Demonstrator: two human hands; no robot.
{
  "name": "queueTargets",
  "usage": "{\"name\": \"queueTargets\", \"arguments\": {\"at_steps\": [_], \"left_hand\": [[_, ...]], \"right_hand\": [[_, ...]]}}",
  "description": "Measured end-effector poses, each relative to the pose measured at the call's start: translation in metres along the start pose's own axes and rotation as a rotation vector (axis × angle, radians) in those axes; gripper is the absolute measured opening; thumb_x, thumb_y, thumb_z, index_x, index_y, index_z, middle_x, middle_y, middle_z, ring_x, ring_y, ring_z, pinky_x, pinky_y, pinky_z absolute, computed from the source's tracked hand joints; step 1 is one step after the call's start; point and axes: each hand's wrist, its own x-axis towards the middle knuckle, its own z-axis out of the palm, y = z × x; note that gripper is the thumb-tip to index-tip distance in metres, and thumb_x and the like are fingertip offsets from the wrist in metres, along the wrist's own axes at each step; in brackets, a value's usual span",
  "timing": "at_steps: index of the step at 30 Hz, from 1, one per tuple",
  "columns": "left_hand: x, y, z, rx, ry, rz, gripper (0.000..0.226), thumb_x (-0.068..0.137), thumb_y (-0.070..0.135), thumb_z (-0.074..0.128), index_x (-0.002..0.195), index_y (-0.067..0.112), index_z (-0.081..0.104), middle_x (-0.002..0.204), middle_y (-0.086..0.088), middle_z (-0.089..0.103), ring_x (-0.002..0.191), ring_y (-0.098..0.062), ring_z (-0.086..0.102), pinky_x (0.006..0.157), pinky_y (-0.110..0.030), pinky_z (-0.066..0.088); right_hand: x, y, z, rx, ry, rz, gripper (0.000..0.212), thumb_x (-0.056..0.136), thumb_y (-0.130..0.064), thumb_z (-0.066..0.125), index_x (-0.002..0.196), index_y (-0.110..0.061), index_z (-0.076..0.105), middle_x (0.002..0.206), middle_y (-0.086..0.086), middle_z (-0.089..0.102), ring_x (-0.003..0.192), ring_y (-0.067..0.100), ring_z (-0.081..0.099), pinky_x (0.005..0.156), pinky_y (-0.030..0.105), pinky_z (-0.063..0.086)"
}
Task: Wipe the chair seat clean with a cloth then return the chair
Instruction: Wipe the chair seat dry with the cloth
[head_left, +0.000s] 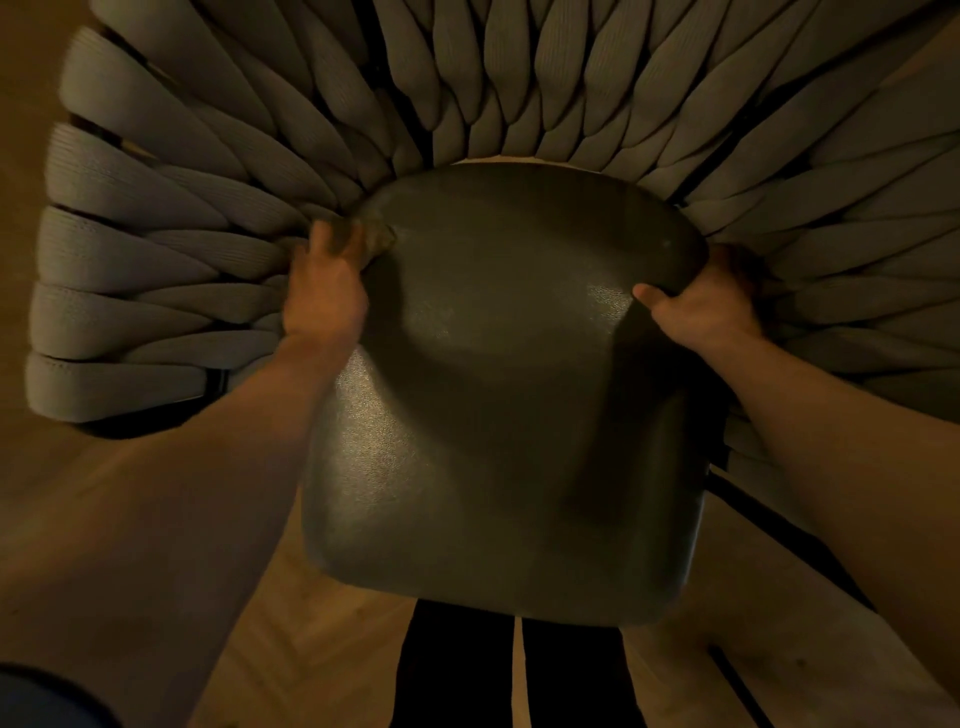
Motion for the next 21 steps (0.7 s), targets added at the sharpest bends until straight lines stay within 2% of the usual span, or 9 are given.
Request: {"name": "queueTargets", "arguments": {"at_steps": [2, 5, 10, 13, 15, 18, 21], "left_hand": [[0.002, -0.005, -0.006, -0.064, 0.048, -0.082, 0.060, 0.086, -0.002, 0.045, 0.144, 0.013, 0.040, 0.136, -0.024, 0.036, 0.113, -0.044, 0.044, 0.099, -0.048, 0.041], [-0.001, 0.002, -0.008, -0.101, 0.138, -0.111, 0.061, 0.084, 0.003, 0.045, 0.144, 0.012, 0.039, 0.132, -0.024, 0.039, 0.111, -0.043, 0.044, 0.100, -0.048, 0.039], [-0.003, 0.019, 0.015, -0.135, 0.131, -0.162, 0.055, 0.087, 0.012, 0.042, 0.142, 0.009, 0.042, 0.128, -0.026, 0.042, 0.108, -0.042, 0.046, 0.099, -0.047, 0.038], [-0.002, 0.041, 0.015, -0.182, 0.097, -0.124, 0.053, 0.091, 0.013, 0.042, 0.144, 0.009, 0.042, 0.127, -0.024, 0.044, 0.109, -0.041, 0.046, 0.098, -0.044, 0.037], [-0.003, 0.061, 0.014, -0.209, 0.043, -0.109, 0.055, 0.093, 0.013, 0.043, 0.147, 0.010, 0.037, 0.133, -0.022, 0.041, 0.116, -0.038, 0.043, 0.103, -0.044, 0.035], [-0.006, 0.094, 0.013, -0.249, -0.001, -0.055, 0.058, 0.092, 0.012, 0.043, 0.149, 0.007, 0.033, 0.135, -0.019, 0.039, 0.119, -0.034, 0.041, 0.108, -0.043, 0.030], [-0.009, 0.124, 0.011, -0.250, -0.031, -0.012, 0.059, 0.093, 0.012, 0.044, 0.150, 0.007, 0.030, 0.138, -0.017, 0.037, 0.116, -0.033, 0.041, 0.105, -0.039, 0.031]], "right_hand": [[0.001, 0.000, -0.001, 0.012, -0.014, 0.004, 0.091, 0.086, -0.042, 0.079, 0.154, -0.006, 0.031, 0.157, 0.017, 0.037, 0.147, 0.035, 0.034, 0.117, 0.042, 0.033], [0.002, 0.003, -0.003, 0.086, -0.034, 0.028, 0.085, 0.086, -0.045, 0.078, 0.153, -0.012, 0.038, 0.155, 0.014, 0.043, 0.144, 0.034, 0.039, 0.117, 0.041, 0.035], [0.005, 0.011, -0.006, 0.189, -0.031, 0.081, 0.076, 0.093, -0.066, 0.054, 0.149, -0.016, 0.047, 0.151, 0.011, 0.050, 0.139, 0.036, 0.045, 0.116, 0.047, 0.038], [0.006, 0.010, -0.008, 0.221, -0.048, 0.134, 0.078, 0.098, -0.069, 0.040, 0.156, -0.017, 0.038, 0.159, 0.011, 0.039, 0.146, 0.034, 0.036, 0.120, 0.046, 0.030], [0.007, 0.007, -0.010, 0.253, -0.060, 0.156, 0.078, 0.099, -0.071, 0.032, 0.156, -0.019, 0.037, 0.160, 0.011, 0.037, 0.146, 0.033, 0.035, 0.119, 0.044, 0.029], [0.004, 0.006, -0.015, 0.310, -0.065, 0.189, 0.078, 0.099, -0.072, 0.025, 0.159, -0.023, 0.032, 0.163, 0.008, 0.033, 0.148, 0.031, 0.033, 0.121, 0.044, 0.027], [0.003, 0.005, -0.019, 0.345, -0.066, 0.217, 0.080, 0.100, -0.071, 0.022, 0.162, -0.021, 0.023, 0.167, 0.007, 0.025, 0.152, 0.031, 0.025, 0.125, 0.047, 0.019]]}}
